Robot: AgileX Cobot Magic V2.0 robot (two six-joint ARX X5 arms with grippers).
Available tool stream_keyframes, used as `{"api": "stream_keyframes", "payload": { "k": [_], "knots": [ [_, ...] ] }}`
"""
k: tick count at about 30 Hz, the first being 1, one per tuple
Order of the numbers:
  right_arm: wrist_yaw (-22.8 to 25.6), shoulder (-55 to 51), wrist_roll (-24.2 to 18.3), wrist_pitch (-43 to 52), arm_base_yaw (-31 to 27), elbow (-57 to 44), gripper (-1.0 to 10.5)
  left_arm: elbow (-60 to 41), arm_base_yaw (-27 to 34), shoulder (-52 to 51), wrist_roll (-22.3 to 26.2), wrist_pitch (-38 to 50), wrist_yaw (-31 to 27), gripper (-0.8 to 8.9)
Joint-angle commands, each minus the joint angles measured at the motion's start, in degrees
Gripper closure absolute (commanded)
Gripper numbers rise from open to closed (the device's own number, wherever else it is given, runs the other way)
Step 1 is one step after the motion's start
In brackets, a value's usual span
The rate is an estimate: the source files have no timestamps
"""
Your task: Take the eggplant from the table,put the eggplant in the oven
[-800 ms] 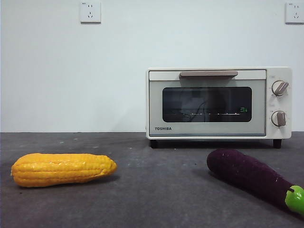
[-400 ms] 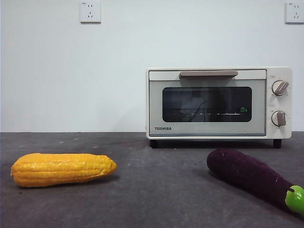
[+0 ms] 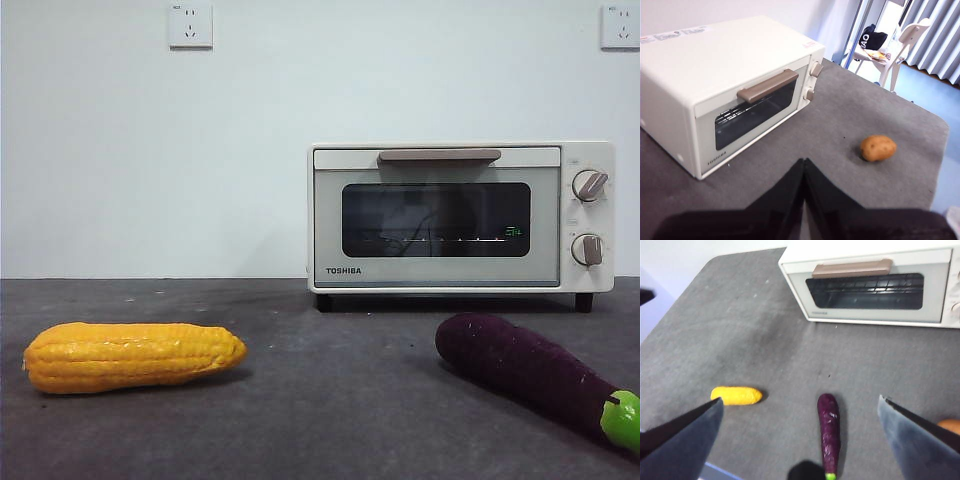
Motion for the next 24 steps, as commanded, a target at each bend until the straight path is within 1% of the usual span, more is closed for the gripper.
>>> {"api": "stream_keyframes", "payload": {
  "k": [1, 4, 13, 18, 22, 24],
  "knots": [
    [-0.24, -0.04, -0.26, -0.94, 0.07, 0.24, 3.8, 3.89, -1.25, 4.63, 0.85, 0.85, -1.03, 8.19],
    [-0.22, -0.04, -0.33, -1.97, 0.07, 0.24, 3.8, 9.57, -2.49, 10.45, 1.18, 0.83, -1.95, 8.19],
    [-0.17, -0.02, -0.33, -2.19, 0.07, 0.24, 3.8, 26.69, -6.27, 27.91, 3.91, 0.24, -2.03, 8.19],
    [-0.13, 0.02, -0.59, -2.05, 0.07, 0.24, 3.8, 33.38, -7.37, 36.11, 4.2, -0.09, -2.89, 8.19],
    [0.11, 0.02, -0.79, -2.01, 0.07, 0.24, 3.8, 37.05, -8.26, 41.51, 5.99, -0.02, -5.2, 8.19],
    [0.59, 0.04, -1.2, -2.05, 0.07, 0.24, 3.8, 38.32, -8.5, 43.54, 6.84, 0.04, -5.22, 8.19]
  ]
}}
